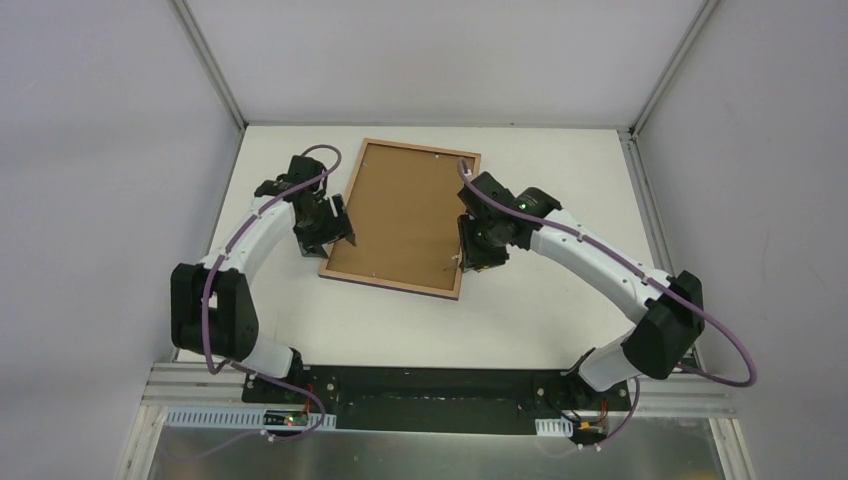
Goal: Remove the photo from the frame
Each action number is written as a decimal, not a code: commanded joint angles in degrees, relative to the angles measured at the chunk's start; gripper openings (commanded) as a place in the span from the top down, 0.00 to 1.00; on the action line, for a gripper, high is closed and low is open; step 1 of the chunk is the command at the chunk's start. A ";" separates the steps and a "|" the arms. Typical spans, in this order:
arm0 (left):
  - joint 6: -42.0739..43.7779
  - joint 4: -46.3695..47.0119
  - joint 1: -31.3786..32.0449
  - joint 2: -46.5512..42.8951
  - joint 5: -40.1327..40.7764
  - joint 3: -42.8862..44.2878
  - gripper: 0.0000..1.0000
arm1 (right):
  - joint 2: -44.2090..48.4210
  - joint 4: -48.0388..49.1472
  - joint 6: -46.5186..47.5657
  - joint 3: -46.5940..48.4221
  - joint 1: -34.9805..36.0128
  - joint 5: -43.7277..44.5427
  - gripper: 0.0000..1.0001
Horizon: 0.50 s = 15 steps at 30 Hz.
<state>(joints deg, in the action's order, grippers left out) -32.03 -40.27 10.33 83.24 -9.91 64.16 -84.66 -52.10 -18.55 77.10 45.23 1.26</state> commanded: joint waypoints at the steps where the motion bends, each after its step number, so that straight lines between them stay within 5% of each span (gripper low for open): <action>1: 11.15 -3.59 -1.70 3.86 4.56 3.96 0.29 | -3.32 -6.44 7.64 7.12 0.08 3.25 1.00; 15: 15.12 -3.25 -4.17 16.16 4.10 7.92 0.30 | -10.51 -16.02 11.16 15.12 4.11 8.22 1.00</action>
<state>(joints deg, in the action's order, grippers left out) -19.90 -42.37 6.68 96.71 -6.90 69.69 -94.30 -63.02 -9.32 88.86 48.27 6.61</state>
